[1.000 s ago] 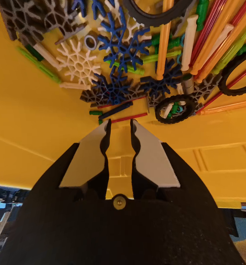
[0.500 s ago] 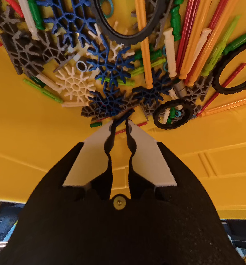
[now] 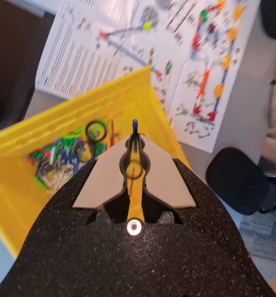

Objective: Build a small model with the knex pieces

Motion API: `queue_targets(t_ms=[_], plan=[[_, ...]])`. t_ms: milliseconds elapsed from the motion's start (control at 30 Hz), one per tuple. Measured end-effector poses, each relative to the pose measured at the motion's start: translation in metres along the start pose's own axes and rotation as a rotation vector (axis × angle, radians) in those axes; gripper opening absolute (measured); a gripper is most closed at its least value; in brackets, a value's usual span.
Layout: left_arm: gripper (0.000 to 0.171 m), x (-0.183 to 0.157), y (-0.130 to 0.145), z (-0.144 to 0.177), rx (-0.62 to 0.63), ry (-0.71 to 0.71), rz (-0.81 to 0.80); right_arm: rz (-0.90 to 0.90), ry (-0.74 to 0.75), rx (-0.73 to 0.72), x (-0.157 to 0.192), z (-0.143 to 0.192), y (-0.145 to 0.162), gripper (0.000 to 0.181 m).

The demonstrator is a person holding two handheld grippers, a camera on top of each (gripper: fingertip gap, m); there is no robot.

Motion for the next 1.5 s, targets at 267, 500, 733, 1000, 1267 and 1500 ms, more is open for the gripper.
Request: queue_targets(t_ms=[267, 500, 733, 1000, 1267, 1500], plan=[[0.003, -0.103, -0.110, -0.087, -0.275, 0.234, -0.243, -0.042, -0.209, -0.100, 0.031, 0.007, -0.022, 0.040], [0.003, -0.150, -0.160, -0.210, -0.015, 0.126, -0.389, 0.060, -0.368, -0.016, 0.060, 0.002, -0.021, 0.033], [0.003, -0.118, -0.189, -0.260, 0.216, 0.014, -0.445, 0.022, -0.162, 0.006, 0.018, 0.014, -0.011, 0.031], [0.004, -0.080, -0.215, -0.303, 0.343, 0.039, -0.420, -0.018, -0.041, 0.027, -0.005, 0.017, -0.002, 0.030], [0.017, -0.077, -0.198, -0.254, -0.011, -0.041, -0.264, 0.031, -0.049, 0.093, 0.000, 0.009, 0.009, 0.031], [0.033, -0.122, -0.109, -0.194, -0.332, -0.281, -0.131, 0.002, -0.068, 0.098, -0.002, 0.006, 0.011, 0.031]])
Point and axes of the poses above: each gripper's, where its closed fingertips meet, z back along the fingers, y out of its underside, x = y × z across the jaws, the point moved 9 cm from there along z, back along the fingers, and after that the axes turned 7 degrees about -z, right-handed, at the moved point
